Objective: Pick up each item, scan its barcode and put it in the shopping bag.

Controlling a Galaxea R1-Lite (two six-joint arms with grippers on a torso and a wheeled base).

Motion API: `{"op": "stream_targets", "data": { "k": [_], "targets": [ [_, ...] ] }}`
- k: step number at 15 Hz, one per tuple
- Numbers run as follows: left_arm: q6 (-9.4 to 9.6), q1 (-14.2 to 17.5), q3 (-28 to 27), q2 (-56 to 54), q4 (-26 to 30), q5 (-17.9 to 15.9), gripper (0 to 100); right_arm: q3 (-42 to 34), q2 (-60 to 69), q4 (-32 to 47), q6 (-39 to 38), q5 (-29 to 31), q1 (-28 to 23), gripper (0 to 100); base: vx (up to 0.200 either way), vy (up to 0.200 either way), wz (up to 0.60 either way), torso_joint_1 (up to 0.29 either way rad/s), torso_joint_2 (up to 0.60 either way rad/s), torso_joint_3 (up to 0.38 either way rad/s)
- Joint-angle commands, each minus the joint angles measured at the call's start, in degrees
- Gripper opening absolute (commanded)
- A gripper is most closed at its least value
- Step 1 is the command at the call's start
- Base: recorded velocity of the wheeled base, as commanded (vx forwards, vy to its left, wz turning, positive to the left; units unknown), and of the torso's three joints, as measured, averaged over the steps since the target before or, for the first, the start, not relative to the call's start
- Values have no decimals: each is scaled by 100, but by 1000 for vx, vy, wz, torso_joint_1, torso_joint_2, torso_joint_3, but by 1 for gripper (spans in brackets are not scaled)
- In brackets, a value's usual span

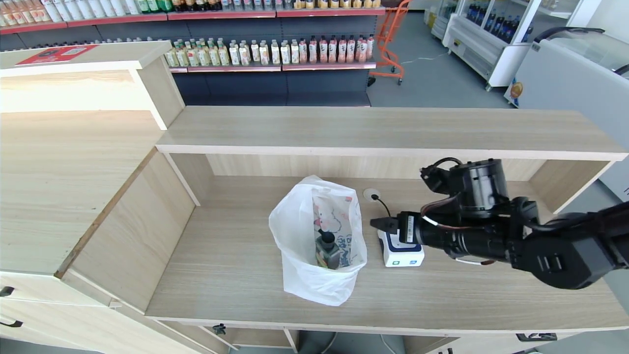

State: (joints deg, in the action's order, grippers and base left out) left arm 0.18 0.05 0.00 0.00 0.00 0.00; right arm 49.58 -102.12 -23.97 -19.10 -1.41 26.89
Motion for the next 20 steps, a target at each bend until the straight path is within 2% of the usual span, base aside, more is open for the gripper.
{"op": "stream_targets", "data": {
  "k": [1, 2, 3, 4, 6, 9, 12, 14, 18, 20],
  "targets": [
    [-1, 4, 0, 9, 0, 0, 100, -660, 1968, 1500, 1453, 36, -1538, 100, 0, 0, 0, 0, 0, 0],
    [-1, 4, 0, 9, 0, 0, 100, -651, 2073, 1694, 2139, 370, -1995, 100, 0, 0, 0, 0, 0, 0],
    [-1, 4, 0, 9, 0, 0, 100, -660, 2082, 1685, 2490, 739, -2259, 100, 0, 0, 0, 0, 0, 0],
    [-1, 4, 0, 9, 0, 0, 100, -704, 2091, 1685, 2534, 924, -2390, 100, 0, 0, 0, 0, 0, 0],
    [8, 4, 0, 9, 0, 0, 100, -933, 2223, 1676, 2534, 932, -2478, 100, 0, 0, 0, 0, 0, 0],
    [-1, 4, 0, 9, 0, 0, 100, -1310, 2478, 1685, 2473, 888, -2461, 100, 0, 0, 0, 0, 0, 0],
    [-1, 4, 0, 9, 0, 0, 100, -1284, 2486, 1685, 2315, 880, -2461, 100, 0, 0, 0, 0, 0, 0],
    [-18, 4, 0, 9, 0, 0, 100, -1302, 2486, 1685, 2235, 818, -2470, 100, -200, 0, 0, 2, 2, 7],
    [17, 4, 0, 9, 0, 9, 100, -1284, 2425, 1702, 1664, 748, -2417, 100, -200, -200, 0, 10, 6, 1],
    [17, 4, 0, 9, 0, 9, 100, -1267, 2495, 1685, 1067, 308, -2267, 100, -200, -200, 0, -12, 0, 9]
  ]
}}
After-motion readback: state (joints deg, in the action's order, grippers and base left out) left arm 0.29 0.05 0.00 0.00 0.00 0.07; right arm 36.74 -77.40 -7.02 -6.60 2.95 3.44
